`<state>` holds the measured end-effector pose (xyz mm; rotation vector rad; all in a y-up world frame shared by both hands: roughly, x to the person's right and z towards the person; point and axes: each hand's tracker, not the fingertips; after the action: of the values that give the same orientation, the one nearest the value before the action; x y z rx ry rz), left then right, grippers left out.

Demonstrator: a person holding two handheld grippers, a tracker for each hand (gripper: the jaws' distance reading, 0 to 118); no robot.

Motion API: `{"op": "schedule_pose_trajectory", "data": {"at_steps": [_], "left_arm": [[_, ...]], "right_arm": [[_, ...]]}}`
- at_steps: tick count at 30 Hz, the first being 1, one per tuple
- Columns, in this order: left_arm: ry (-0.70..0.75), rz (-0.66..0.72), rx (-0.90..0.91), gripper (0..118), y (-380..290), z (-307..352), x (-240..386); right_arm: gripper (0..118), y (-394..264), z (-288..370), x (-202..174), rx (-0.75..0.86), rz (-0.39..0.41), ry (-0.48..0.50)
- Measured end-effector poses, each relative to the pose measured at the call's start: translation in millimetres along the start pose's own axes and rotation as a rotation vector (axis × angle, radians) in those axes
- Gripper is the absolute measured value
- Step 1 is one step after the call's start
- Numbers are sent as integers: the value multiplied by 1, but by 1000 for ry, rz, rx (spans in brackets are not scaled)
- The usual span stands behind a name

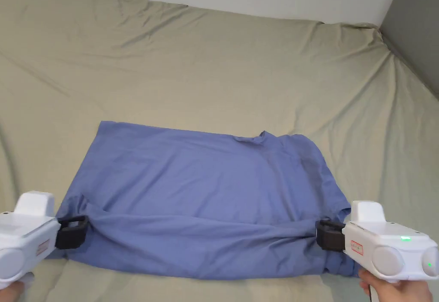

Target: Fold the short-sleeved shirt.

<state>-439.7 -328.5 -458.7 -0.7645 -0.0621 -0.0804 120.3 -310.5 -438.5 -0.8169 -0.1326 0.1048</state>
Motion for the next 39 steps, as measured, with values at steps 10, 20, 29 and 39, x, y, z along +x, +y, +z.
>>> {"op": "schedule_pose_trajectory", "data": {"at_steps": [10,20,29,39], "left_arm": [[-108,115,409,50,-30,202,28],[-94,154,356,0,-73,252,60],[-112,186,310,0,-80,251,59],[-111,207,295,0,-88,263,61]], "right_arm": [[53,-61,204,4,436,-101,95],[0,-111,248,-24,388,-108,126],[69,-81,182,0,260,-138,88],[85,-58,-12,34,-195,-295,82]]}}
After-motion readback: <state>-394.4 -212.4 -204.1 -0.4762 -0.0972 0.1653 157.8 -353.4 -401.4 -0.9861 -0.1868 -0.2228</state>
